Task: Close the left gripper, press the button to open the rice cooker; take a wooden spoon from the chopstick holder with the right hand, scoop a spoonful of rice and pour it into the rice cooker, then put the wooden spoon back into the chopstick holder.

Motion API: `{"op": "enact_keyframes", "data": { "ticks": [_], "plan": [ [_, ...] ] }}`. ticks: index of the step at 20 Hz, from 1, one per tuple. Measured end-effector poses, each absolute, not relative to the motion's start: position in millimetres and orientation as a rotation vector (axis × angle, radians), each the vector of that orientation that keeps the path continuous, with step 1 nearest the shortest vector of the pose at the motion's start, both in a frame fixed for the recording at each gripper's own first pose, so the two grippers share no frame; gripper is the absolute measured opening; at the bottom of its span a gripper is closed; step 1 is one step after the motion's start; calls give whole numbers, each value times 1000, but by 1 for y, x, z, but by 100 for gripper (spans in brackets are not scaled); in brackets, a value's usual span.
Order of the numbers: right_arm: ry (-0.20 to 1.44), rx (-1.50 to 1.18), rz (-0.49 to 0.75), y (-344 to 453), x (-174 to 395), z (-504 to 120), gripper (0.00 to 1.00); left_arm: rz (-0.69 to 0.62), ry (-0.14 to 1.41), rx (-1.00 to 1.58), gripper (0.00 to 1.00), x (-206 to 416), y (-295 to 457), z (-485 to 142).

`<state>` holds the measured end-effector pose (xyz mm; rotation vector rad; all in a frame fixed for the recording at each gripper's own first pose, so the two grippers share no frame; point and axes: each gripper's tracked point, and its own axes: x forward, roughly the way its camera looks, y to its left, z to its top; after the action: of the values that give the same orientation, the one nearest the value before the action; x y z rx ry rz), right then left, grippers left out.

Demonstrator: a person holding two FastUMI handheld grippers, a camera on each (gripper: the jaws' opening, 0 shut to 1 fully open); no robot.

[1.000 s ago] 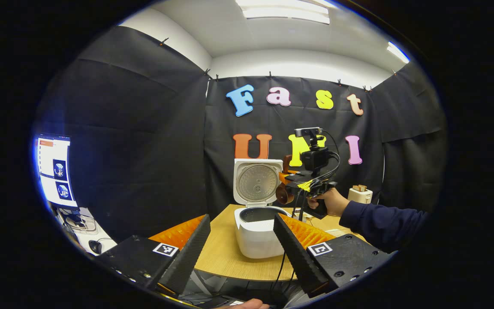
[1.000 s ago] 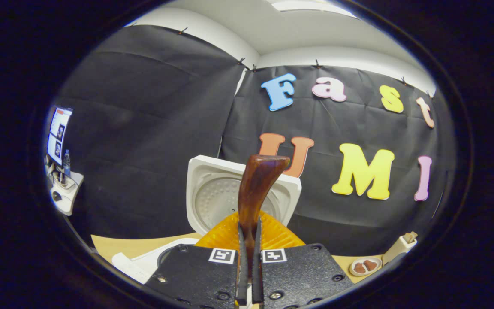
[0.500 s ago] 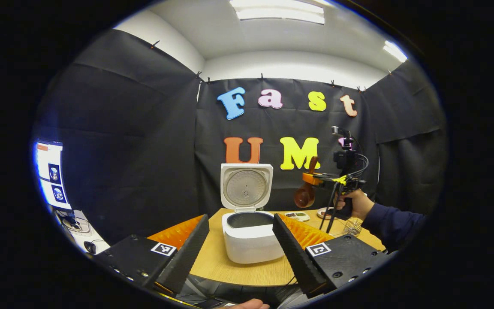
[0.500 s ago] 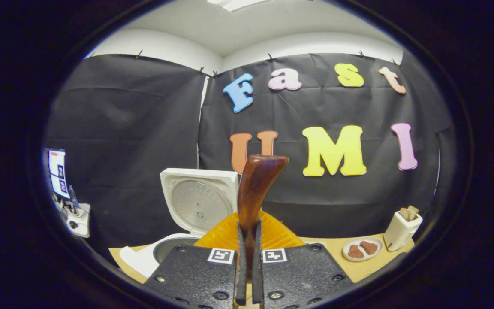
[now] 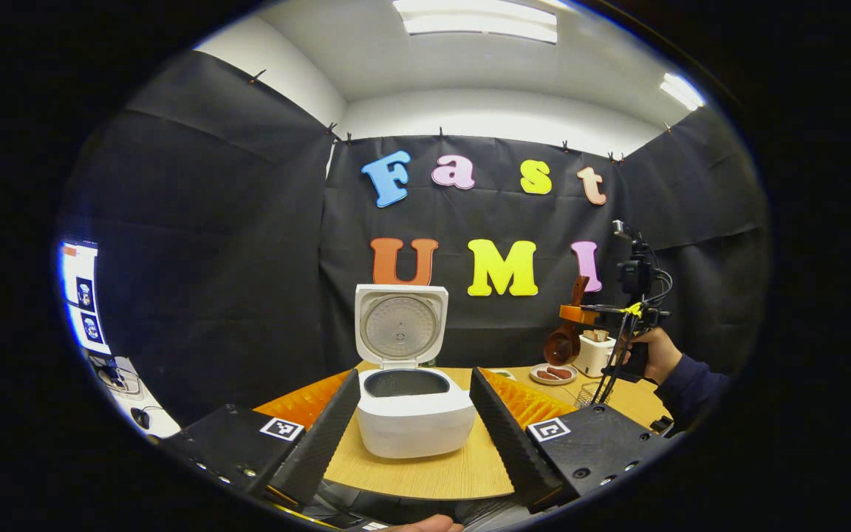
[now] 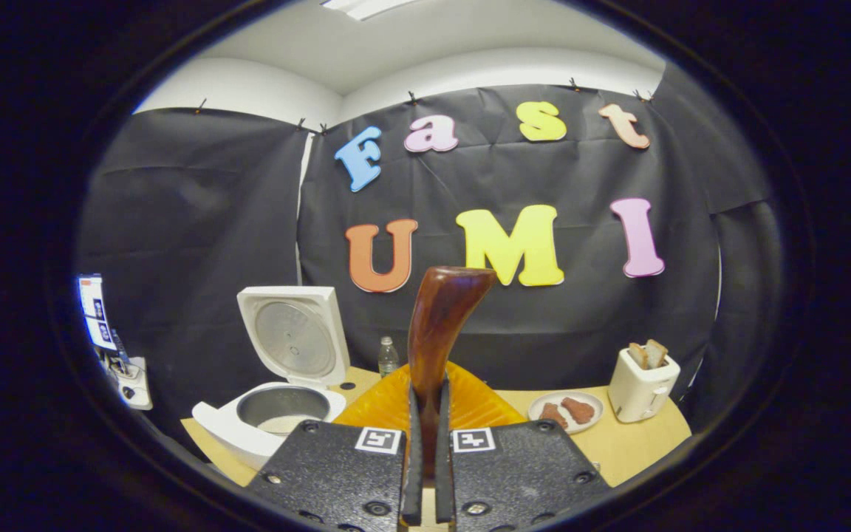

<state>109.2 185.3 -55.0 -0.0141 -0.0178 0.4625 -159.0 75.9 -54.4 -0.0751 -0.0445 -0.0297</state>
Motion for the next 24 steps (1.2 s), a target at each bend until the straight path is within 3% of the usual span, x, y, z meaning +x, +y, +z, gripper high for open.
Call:
{"op": "enact_keyframes", "data": {
  "ticks": [15,24],
  "plan": [
    [16,1,239,29,128,-86,17,-96,-20,-39,95,-120,4,-71],
    [52,73,227,1,178,-142,18,-74,-23,-63,95,-67,-7,-80]
  ]
}}
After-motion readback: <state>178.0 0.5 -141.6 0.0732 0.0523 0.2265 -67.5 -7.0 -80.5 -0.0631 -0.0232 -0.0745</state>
